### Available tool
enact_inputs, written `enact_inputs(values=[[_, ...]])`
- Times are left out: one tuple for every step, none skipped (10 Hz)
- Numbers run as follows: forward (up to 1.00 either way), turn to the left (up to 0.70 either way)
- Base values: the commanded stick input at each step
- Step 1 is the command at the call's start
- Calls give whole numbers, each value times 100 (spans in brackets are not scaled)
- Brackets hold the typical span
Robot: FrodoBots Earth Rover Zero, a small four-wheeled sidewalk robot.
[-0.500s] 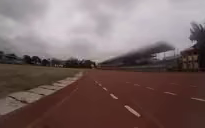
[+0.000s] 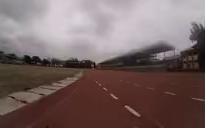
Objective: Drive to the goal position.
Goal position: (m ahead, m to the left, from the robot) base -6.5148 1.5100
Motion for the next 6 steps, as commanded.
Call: enact_inputs(values=[[-70,0],[-70,0],[-70,0],[-70,0],[-70,0],[-70,0]])
